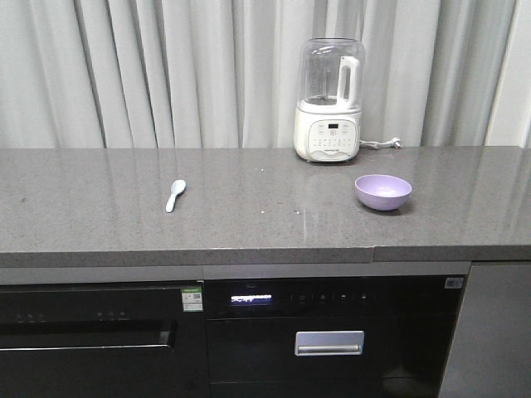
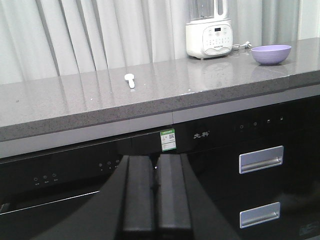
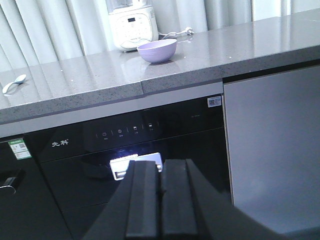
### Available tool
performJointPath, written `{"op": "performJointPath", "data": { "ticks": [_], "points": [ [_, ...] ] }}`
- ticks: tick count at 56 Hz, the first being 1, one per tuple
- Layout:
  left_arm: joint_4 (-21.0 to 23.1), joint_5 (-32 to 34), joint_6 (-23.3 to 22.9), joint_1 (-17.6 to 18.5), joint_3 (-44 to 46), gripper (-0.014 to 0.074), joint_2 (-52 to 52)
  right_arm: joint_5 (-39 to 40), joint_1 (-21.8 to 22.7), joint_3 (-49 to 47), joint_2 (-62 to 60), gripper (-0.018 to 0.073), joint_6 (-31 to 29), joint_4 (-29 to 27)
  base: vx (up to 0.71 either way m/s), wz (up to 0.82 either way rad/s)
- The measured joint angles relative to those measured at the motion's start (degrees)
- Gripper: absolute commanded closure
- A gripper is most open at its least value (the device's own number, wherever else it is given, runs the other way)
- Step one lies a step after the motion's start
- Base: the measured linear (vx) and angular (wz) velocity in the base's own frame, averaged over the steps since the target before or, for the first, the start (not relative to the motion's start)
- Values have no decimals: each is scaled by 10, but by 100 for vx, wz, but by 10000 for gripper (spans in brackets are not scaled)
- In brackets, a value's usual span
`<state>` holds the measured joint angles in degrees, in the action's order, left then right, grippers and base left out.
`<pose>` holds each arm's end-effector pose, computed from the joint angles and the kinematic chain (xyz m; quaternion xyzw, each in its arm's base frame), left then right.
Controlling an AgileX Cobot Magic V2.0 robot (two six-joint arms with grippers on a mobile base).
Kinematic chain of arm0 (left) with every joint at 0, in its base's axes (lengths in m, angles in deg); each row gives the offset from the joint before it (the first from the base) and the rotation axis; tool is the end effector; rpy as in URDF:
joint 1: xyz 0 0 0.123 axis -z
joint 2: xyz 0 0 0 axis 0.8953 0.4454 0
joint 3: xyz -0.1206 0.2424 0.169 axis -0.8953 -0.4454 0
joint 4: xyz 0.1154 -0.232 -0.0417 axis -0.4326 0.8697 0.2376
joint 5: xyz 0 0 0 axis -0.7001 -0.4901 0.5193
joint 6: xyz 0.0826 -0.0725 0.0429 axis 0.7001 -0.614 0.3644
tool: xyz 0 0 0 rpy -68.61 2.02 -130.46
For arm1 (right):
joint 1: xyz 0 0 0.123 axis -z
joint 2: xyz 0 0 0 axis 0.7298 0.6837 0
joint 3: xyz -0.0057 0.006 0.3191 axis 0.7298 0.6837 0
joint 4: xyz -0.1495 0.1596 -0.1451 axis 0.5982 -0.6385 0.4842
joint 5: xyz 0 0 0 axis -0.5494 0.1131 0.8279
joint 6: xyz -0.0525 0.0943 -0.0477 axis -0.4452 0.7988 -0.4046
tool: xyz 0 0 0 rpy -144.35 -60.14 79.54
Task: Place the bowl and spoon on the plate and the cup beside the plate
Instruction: 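Drive the base toward the white spoon and lavender bowl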
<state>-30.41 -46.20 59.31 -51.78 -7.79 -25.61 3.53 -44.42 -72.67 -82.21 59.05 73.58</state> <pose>0.0589 -0.0126 0.1963 0.0954 0.7052 -0.0519 0.7006 0.0595 -0.0035 0.1839 0.0849 0.7391 0.0428 0.6668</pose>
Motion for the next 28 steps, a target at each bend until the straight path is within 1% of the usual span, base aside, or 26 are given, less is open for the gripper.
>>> {"op": "performJointPath", "data": {
  "ticks": [28],
  "points": [
    [0,0,0,0,0,596,0,0,0,0,0,568,0,0,0,0]
  ]
}}
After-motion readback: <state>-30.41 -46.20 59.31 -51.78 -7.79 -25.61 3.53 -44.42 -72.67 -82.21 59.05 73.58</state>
